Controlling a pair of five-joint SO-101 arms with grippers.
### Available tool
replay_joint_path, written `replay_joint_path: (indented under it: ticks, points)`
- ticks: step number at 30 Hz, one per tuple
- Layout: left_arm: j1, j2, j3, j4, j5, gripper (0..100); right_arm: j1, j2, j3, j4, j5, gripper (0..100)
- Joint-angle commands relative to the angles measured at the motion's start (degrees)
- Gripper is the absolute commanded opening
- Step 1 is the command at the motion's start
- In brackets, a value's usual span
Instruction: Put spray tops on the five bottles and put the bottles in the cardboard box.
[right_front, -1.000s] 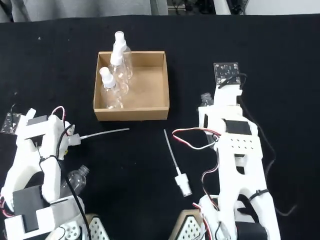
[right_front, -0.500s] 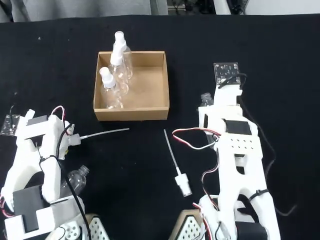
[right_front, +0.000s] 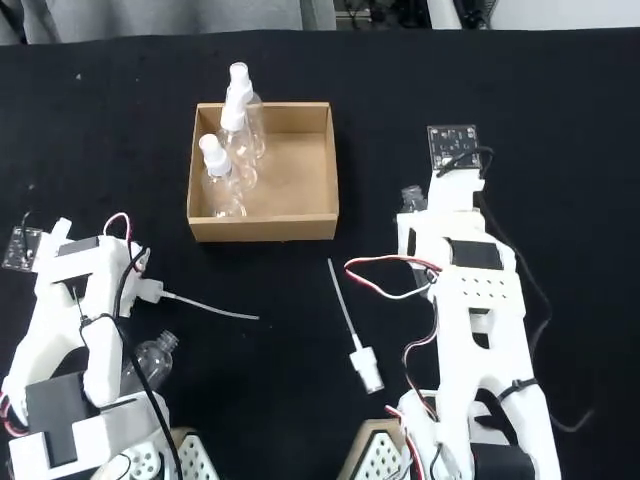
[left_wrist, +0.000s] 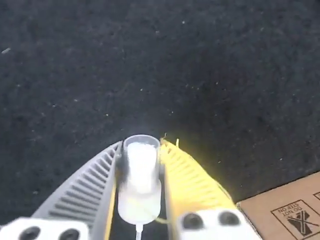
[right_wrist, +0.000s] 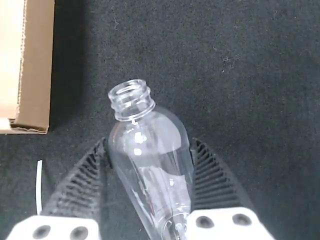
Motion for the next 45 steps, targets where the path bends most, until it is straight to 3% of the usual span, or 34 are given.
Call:
replay_joint_path:
  ticks: [1, 10, 17, 24, 36, 45]
  points:
    - [0.04, -0.79, 0.4, -0.26, -1.05, 4, 1.76, -3.21, -1.01, -1.32, 0.18, 5.7]
    - [-3.56, -0.88, -0.92, 0.18, -1.05, 3, 1.76, -3.21, -0.92, -1.32, 0.0, 5.7]
    - [-3.65, -0.88, -8.48, 11.16, -1.05, 3, 1.76, -3.21, -0.92, -1.32, 0.09, 5.7]
    - [-3.65, -1.76, -11.03, 12.04, -0.09, 3, 1.49, -3.21, -0.84, -1.32, 0.0, 5.7]
    - [-3.56, -26.64, -7.08, 11.96, -0.18, 3, 1.41, -3.12, -0.57, -1.32, -0.26, 5.7]
    - [0.31, -35.43, -7.25, 11.96, 0.09, 3, 1.32, -3.21, -0.57, -1.05, -0.35, 5.7]
